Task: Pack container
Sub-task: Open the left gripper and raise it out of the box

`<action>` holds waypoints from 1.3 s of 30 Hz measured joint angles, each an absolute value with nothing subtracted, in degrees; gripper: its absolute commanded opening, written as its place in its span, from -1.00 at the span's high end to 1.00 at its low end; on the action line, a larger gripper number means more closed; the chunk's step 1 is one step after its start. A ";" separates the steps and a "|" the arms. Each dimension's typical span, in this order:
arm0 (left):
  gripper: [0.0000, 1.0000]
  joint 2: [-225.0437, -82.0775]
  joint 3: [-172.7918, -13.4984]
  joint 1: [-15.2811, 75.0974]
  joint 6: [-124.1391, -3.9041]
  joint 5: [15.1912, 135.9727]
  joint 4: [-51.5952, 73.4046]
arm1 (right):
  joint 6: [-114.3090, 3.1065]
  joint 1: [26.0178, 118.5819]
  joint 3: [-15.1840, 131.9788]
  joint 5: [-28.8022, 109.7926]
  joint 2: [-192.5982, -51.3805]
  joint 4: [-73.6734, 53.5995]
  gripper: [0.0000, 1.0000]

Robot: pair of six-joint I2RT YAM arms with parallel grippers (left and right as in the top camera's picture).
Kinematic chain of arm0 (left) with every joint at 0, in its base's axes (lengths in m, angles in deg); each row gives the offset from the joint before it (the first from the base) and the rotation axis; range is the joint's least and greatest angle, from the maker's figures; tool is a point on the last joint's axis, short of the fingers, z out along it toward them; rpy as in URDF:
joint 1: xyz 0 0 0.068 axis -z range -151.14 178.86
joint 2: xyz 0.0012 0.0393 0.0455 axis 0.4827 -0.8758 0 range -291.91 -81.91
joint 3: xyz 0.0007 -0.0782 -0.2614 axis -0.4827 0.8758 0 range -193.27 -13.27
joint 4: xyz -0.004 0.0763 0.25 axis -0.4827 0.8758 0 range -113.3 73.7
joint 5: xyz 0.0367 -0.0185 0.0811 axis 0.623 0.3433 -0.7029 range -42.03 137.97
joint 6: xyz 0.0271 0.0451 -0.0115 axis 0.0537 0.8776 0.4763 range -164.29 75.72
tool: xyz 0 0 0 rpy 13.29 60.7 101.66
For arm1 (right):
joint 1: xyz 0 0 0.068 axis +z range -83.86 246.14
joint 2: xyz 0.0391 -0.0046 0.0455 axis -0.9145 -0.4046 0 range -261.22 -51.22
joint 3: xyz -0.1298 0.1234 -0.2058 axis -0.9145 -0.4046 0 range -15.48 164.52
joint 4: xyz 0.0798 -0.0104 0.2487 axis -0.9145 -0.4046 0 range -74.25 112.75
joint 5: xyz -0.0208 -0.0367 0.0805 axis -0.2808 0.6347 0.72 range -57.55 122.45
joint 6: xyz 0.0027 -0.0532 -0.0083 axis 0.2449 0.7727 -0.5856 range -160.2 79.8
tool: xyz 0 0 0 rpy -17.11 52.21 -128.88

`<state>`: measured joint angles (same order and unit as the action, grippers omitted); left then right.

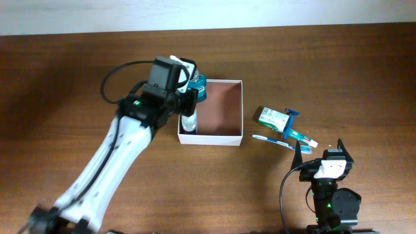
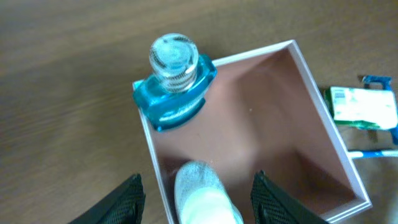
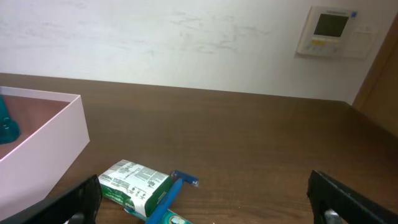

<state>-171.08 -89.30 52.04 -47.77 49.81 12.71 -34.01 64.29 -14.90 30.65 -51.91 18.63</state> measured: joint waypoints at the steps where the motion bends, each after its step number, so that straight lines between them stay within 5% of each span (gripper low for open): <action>1: -0.15 -169.48 -89.30 52.04 -47.77 49.03 13.69 | -33.98 64.29 -14.90 30.65 -51.91 18.65 -0.97; 5: -0.34 -163.25 -89.82 52.08 -47.77 41.24 17.08 | -33.96 64.29 -14.90 30.65 -51.91 18.65 -0.97; 7: -0.83 -161.29 -90.15 51.67 -47.73 34.95 18.96 | -34.01 64.29 -14.90 30.65 -51.91 18.65 -0.97; 9: -0.99 -160.52 -90.30 50.57 -47.44 29.53 20.86 | -33.98 64.29 -14.90 30.65 -51.91 18.65 -0.97; 18: -0.99 -160.65 -90.33 43.65 -47.55 20.22 25.65 | -33.98 64.29 -14.90 30.65 -51.91 18.65 -0.96; 39: -0.99 -160.65 -90.30 43.56 -47.55 18.99 25.76 | -34.01 64.29 -14.90 30.65 -51.91 18.65 -0.97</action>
